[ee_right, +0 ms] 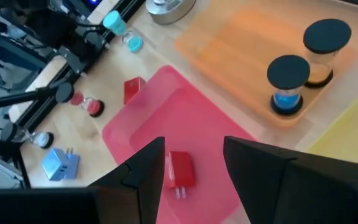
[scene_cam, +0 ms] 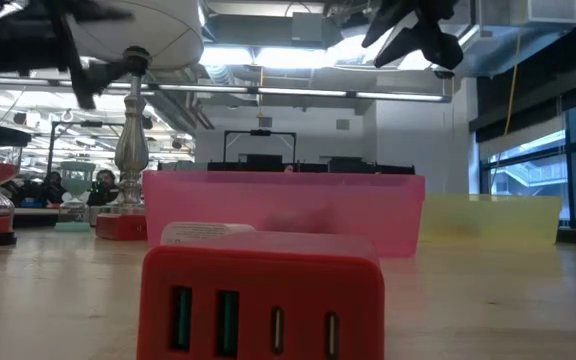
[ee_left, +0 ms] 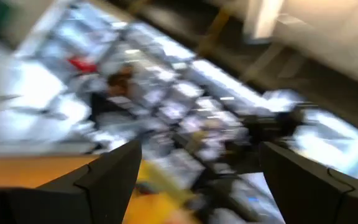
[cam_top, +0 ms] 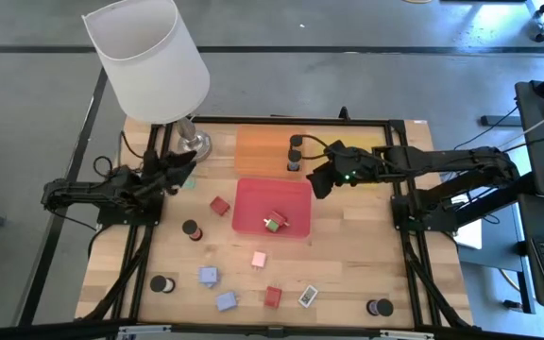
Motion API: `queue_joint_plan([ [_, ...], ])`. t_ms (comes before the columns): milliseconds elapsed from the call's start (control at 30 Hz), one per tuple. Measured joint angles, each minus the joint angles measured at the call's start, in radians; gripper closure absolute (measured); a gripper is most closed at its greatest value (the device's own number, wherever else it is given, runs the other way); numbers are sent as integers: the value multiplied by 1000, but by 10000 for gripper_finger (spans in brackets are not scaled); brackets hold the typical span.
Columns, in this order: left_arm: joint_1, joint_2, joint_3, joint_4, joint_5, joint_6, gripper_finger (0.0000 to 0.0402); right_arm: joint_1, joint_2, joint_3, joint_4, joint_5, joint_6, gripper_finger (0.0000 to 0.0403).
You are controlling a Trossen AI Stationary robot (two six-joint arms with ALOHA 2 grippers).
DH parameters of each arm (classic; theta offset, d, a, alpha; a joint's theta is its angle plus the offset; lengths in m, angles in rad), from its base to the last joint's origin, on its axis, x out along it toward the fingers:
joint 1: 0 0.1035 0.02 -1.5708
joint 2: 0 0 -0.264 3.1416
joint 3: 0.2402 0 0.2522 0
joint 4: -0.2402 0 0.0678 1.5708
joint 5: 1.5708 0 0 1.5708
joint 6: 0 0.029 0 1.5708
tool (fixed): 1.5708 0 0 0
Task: Pick & Place Office items
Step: Put the light blue hourglass into the orange bin
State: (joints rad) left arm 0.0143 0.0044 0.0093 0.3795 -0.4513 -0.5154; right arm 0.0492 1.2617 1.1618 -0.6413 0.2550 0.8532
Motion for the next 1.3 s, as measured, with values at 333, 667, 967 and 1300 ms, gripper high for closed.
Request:
queue_joint_plan([
  [333,2,18,17,84,65,-37,80,-12,0,0,28,0,-1,236],
  [667,-35,241,154,-107,-101,12,80,-13,0,0,28,-5,3,236],
  [967,-103,562,522,-774,-335,-248,80,-13,0,0,28,-8,-10,236],
  [1300,-72,856,769,-1487,-246,-857,80,-24,1,0,28,-8,-141,236],
])
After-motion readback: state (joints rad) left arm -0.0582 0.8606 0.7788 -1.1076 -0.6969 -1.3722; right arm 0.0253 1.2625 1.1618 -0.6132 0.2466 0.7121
